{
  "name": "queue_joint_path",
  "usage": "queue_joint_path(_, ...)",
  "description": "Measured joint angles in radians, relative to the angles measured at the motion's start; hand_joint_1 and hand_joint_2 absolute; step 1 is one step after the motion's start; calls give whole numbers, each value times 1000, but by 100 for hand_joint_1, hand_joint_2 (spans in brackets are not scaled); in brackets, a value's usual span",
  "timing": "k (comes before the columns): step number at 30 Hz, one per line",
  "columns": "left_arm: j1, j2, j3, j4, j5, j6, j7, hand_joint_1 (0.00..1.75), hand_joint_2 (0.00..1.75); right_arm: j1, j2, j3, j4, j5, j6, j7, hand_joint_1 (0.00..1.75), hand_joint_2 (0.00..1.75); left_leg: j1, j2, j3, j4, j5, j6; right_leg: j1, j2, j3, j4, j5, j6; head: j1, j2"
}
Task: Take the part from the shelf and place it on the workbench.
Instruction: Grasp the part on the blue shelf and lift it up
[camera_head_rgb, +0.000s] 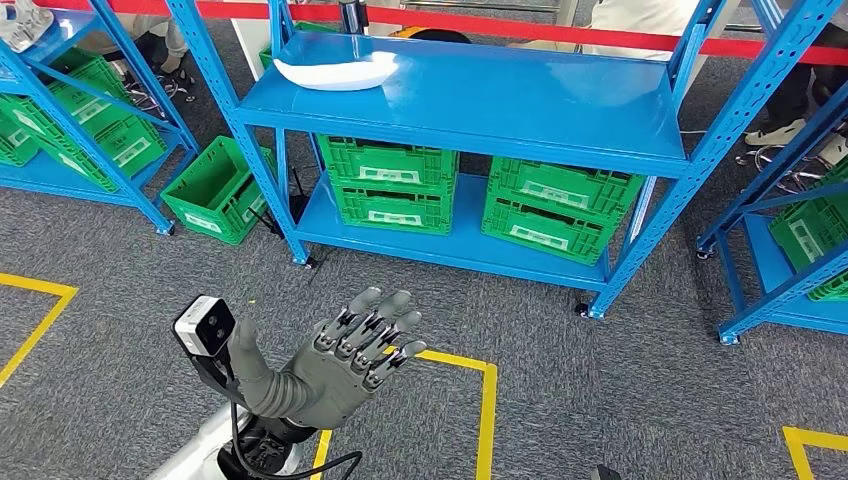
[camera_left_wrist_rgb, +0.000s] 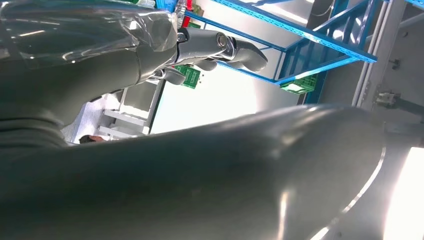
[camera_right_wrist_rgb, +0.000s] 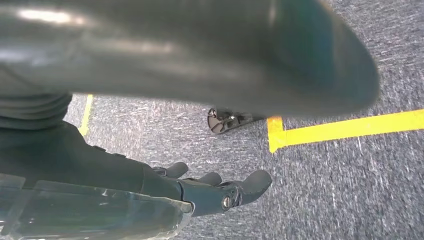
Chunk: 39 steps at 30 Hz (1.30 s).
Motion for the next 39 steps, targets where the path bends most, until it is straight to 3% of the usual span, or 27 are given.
queue_joint_path(1,1,1,0,0,-1,-2,0,0,0,0,0,0,0,0,0,1,0,0,1,0,-2,-3,15,1,0,0,1,0,0,0,0,0)
queue_joint_path(2,1,2,0,0,-2,-3,0,0,0,-1,0,1,-1,0,0,3,0,0,2,0,16,-47,48,3,0,2,3,0,-1,0,0,0)
queue_joint_path(4,0,2,0,-1,-7,-7,1,0,0,-4,3,4,-3,3,1,8,0,0,1,-1,81,-186,117,14,2,5,7,-1,-1,0,0,0)
queue_joint_path(5,-1,2,1,-2,-10,-8,1,0,0,-8,4,6,-4,5,3,11,0,0,-2,-1,106,-240,134,19,3,7,7,-1,-1,1,0,0)
queue_joint_path(8,-2,4,2,-6,-19,-9,3,0,0,-16,9,16,-8,11,8,25,0,0,-10,-1,121,-282,135,29,7,7,2,-6,3,14,0,0)
queue_joint_path(10,-2,4,4,-10,-24,-9,4,0,0,-20,14,23,-10,14,11,35,0,0,-7,0,131,-300,145,38,6,5,-3,2,-4,21,1,0)
queue_joint_path(12,-4,1,5,-12,-27,-9,5,0,0,-26,17,28,-13,16,13,41,0,0,-4,2,140,-315,156,47,7,3,-43,86,-47,14,2,0)
queue_joint_path(14,-4,0,5,-12,-30,-8,7,0,0,-29,19,32,-14,17,15,45,0,0,-8,2,139,-317,158,50,8,3,-107,225,-100,7,3,0)
queue_joint_path(15,-3,0,4,-12,-31,-8,8,0,0,-29,19,34,-14,18,16,47,0,0,-10,1,139,-316,157,50,8,3,-129,269,-110,10,3,0)
queue_joint_path(16,-3,0,4,-12,-31,-8,8,0,0,-29,19,36,-14,18,18,49,0,0,-11,0,140,-316,157,50,8,3,-132,274,-104,16,3,0)
queue_joint_path(17,-4,-1,3,-12,-31,-8,9,0,0,-30,19,38,-14,18,19,51,0,0,-12,-1,141,-315,156,49,8,3,-116,238,-83,25,3,0)
queue_joint_path(19,-4,-2,2,-12,-31,-9,9,0,0,-32,19,41,-14,16,21,54,0,0,-14,-3,142,-309,151,44,9,0,-47,92,-26,37,3,0)
queue_joint_path(21,-6,-3,1,-12,-30,-9,9,0,0,-35,19,43,-14,15,22,55,0,0,-19,-4,140,-301,144,36,11,-1,-2,-1,4,31,2,0)
queue_joint_path(24,-7,-3,0,-12,-29,-10,9,0,0,-35,22,44,-14,14,23,56,0,0,-17,-4,135,-295,138,28,12,1,3,-12,6,12,1,0)
queue_joint_path(26,-9,-3,1,-12,-29,-10,9,0,0,-36,23,44,-14,14,23,56,0,0,-13,-3,116,-254,111,16,7,1,8,-14,6,1,0,0)
queue_joint_path(29,-12,-2,0,-11,-27,-11,8,0,0,-37,25,44,-14,13,23,56,0,0,-4,-2,17,-62,30,-1,5,2,12,-15,2,-11,-1,0)
queue_joint_path(30,-12,-1,0,-11,-25,-11,7,0,0,-37,25,45,-14,13,23,56,0,0,-2,-2,-14,-9,19,-3,6,2,12,-15,0,-12,-1,0)
queue_joint_path(31,-12,0,0,-10,-23,-11,6,0,0,-37,26,45,-14,13,23,56,0,0,0,-2,-29,6,28,-3,7,3,14,-14,-1,-13,-1,0)
queue_joint_path(32,-12,0,0,-10,-22,-11,4,0,0,-37,26,45,-14,13,23,56,0,0,0,-2,-23,-20,56,-1,8,4,18,-15,-3,-14,-1,0)
queue_joint_path(34,-13,2,1,-10,-20,-12,2,0,0,-40,29,46,-14,14,23,56,0,0,-1,-2,35,-156,137,12,9,8,28,-16,-9,-13,-1,0)
queue_joint_path(35,-13,3,1,-10,-19,-13,1,0,0,-43,30,47,-14,15,23,57,0,0,-4,-2,63,-218,162,20,12,10,30,-16,-11,-11,0,0)
queue_joint_path(36,-14,4,2,-10,-18,-14,0,0,0,-45,33,48,-15,16,23,58,0,0,-8,-2,83,-259,172,28,13,11,31,-17,-14,-7,0,0)
queue_joint_path(39,-14,8,4,-10,-15,-17,-1,0,0,-49,38,49,-15,21,23,65,0,0,-11,-1,99,-292,165,43,15,9,29,-21,-18,7,-1,0)
